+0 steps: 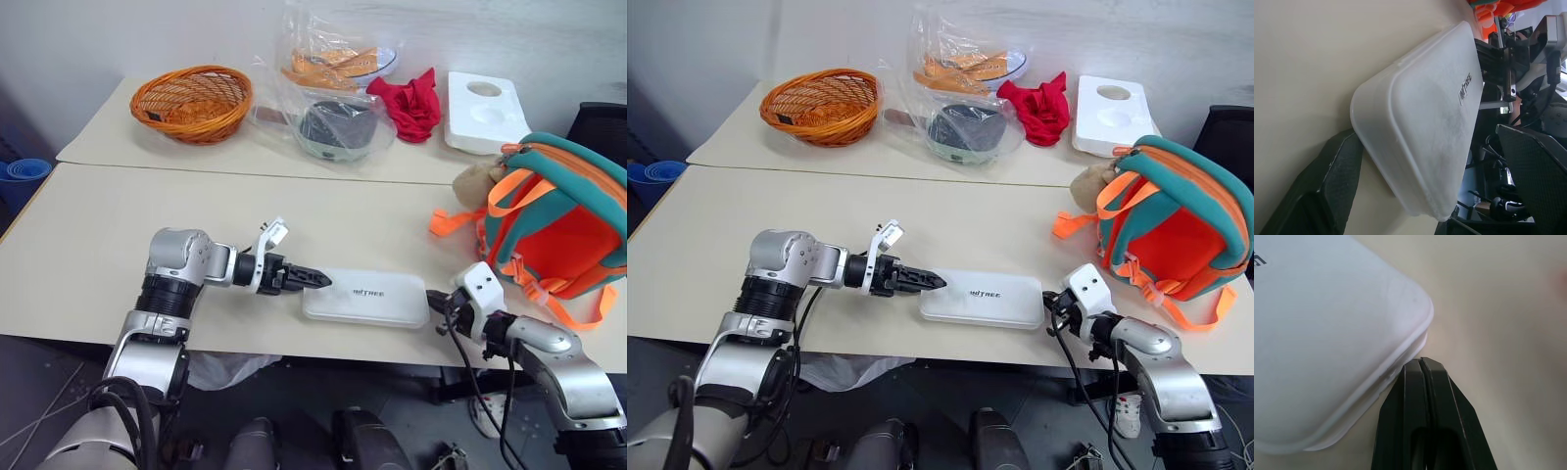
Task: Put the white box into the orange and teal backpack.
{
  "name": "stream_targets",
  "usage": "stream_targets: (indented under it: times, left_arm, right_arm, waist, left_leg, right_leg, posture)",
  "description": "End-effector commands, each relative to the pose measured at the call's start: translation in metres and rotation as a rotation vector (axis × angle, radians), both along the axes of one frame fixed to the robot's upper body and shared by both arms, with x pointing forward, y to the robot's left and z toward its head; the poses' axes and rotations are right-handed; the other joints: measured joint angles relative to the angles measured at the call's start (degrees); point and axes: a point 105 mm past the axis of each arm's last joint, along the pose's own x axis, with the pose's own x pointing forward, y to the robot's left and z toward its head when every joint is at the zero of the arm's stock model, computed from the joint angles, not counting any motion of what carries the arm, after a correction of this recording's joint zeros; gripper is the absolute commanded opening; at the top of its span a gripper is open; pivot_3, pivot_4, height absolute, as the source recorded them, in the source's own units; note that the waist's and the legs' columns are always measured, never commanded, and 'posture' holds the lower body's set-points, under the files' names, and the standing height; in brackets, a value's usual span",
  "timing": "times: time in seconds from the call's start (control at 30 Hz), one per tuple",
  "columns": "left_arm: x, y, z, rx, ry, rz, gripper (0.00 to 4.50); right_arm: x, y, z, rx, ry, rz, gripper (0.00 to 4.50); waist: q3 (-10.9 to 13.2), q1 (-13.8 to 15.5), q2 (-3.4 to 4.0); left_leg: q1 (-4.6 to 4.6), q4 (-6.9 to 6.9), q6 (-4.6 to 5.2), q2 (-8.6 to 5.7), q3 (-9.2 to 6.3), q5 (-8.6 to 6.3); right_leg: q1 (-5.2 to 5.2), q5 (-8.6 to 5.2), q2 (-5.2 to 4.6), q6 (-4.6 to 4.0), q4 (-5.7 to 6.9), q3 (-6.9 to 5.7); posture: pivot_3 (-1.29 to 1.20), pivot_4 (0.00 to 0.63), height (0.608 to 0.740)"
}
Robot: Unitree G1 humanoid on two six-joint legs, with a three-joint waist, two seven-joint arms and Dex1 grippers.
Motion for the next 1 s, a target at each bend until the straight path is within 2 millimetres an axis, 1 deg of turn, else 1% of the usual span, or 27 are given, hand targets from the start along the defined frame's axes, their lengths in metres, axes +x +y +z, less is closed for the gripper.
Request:
stream_targets:
  times: [0.03,0.13,0.27,0.33,0.4,0.5,0.57,0.7,0.77,0.83,0.87,0.93,0.97,1.0]
  left_arm:
    - [-0.007,-0.020,0.015,-0.091,-0.002,-0.065,3.34]
    - [-0.009,-0.018,0.013,-0.066,-0.010,-0.067,3.34]
    - [-0.003,0.002,0.013,-0.033,-0.024,-0.007,3.34]
    - [-0.002,0.004,0.015,-0.051,-0.021,0.004,3.34]
    - [-0.001,0.001,0.019,-0.089,-0.026,0.008,3.34]
    - [-0.002,-0.002,0.025,-0.141,-0.029,0.011,2.82]
    - [-0.004,-0.003,0.030,-0.180,-0.025,0.007,2.23]
    - [-0.007,-0.001,0.036,-0.225,-0.016,0.010,1.29]
    - [-0.008,0.001,0.036,-0.233,-0.021,0.012,1.27]
    - [-0.009,0.004,0.039,-0.250,-0.031,0.018,1.27]
    - [-0.009,0.006,0.042,-0.266,-0.042,0.021,1.27]
    - [-0.008,0.014,0.052,-0.320,-0.072,0.040,1.27]
    - [-0.007,0.019,0.058,-0.345,-0.090,0.057,1.27]
    - [-0.007,0.022,0.061,-0.359,-0.100,0.069,1.27]
  right_arm:
    - [-0.002,0.021,0.000,0.038,0.000,0.061,0.00]
    - [-0.003,0.023,-0.002,0.033,0.003,0.067,0.00]
    - [-0.006,0.015,-0.001,0.034,0.005,0.051,0.00]
    - [-0.006,0.015,-0.001,0.035,0.004,0.052,0.00]
    - [-0.006,0.016,-0.001,0.038,0.004,0.053,0.00]
    - [-0.006,0.016,0.000,0.041,0.002,0.053,0.00]
    - [-0.005,0.016,0.001,0.042,-0.005,0.054,0.00]
    - [-0.006,0.013,0.006,0.046,-0.024,0.040,0.00]
    - [-0.007,0.009,0.008,0.047,-0.028,0.019,0.00]
    - [-0.016,-0.006,0.012,0.026,-0.020,-0.021,0.00]
    - [-0.021,-0.016,0.014,0.021,-0.020,-0.051,0.17]
    - [-0.033,-0.040,0.027,0.051,-0.038,-0.153,0.56]
    - [-0.040,-0.051,0.034,0.081,-0.045,-0.202,0.83]
    - [-0.045,-0.056,0.039,0.101,-0.048,-0.231,1.15]
  waist:
    - [0.0,0.0,-0.01]
    - [0.0,-0.4,-0.01]
    - [0.0,-0.7,-0.01]
    - [0.0,-0.6,-0.01]
    - [0.0,-0.3,-0.01]
    - [0.0,-0.1,-0.01]
    - [0.0,-0.1,-0.01]
    - [0.0,-0.2,-0.01]
    - [0.0,-0.1,-0.01]
    - [0.0,0.1,0.02]
    - [0.0,0.1,0.04]
    - [0.0,0.4,0.05]
    - [0.0,0.3,0.06]
    - [0.1,0.3,0.07]
  left_leg:
    - [-0.02,0.00,0.00,0.00,0.00,0.00]
    - [-0.03,0.00,-0.02,0.01,0.00,0.00]
    - [-0.01,-0.06,-0.18,0.05,0.00,0.06]
    - [-0.01,-0.08,-0.20,0.05,-0.03,0.07]
    - [-0.02,-0.08,-0.20,0.04,-0.04,0.07]
    - [-0.03,-0.06,-0.18,0.01,-0.03,0.06]
    - [-0.03,-0.07,-0.17,0.02,-0.04,0.06]
    - [-0.03,-0.07,-0.18,0.03,-0.04,0.06]
    - [-0.03,-0.07,-0.19,0.02,-0.04,0.06]
    - [-0.04,-0.08,-0.20,0.03,-0.05,0.06]
    - [-0.06,-0.10,-0.21,0.03,-0.05,0.06]
    - [-0.13,-0.10,-0.24,0.02,-0.09,0.07]
    - [-0.13,-0.11,-0.24,0.02,-0.10,0.07]
    - [-0.15,-0.10,-0.23,0.02,-0.10,0.07]
  right_leg:
    - [-0.02,0.00,0.00,0.00,0.00,0.00]
    - [-0.05,0.00,0.03,0.00,0.01,0.00]
    - [-0.11,-0.04,0.06,-0.08,0.11,0.00]
    - [-0.13,-0.06,0.06,-0.11,0.12,-0.02]
    - [-0.10,-0.06,0.03,-0.11,0.09,-0.05]
    - [-0.10,-0.06,0.00,-0.11,0.08,-0.04]
    - [-0.11,-0.06,0.02,-0.11,0.08,-0.04]
    - [-0.11,-0.06,0.03,-0.11,0.09,-0.05]
    - [-0.11,-0.06,0.03,-0.11,0.09,-0.04]
    - [-0.12,-0.06,0.03,-0.11,0.08,-0.05]
    - [-0.12,-0.06,0.02,-0.11,0.06,-0.05]
    - [-0.13,-0.06,-0.01,-0.11,0.00,-0.10]
    - [-0.13,-0.06,-0.02,-0.11,-0.03,-0.11]
    - [-0.13,-0.06,-0.03,-0.11,-0.04,-0.11]
  posture:
    - [0.00,0.150,0.740]
    - [0.00,0.150,0.740]
    - [0.00,0.150,0.740]
    - [0.00,0.150,0.740]
    - [0.00,0.150,0.740]
    - [0.00,0.150,0.740]
    - [0.00,0.150,0.740]
    - [0.00,0.150,0.740]
    - [0.00,0.150,0.740]
    - [0.00,0.150,0.740]
    - [0.00,0.150,0.740]
    - [0.00,0.150,0.740]
    - [0.00,0.150,0.740]
    - [0.00,0.150,0.740]
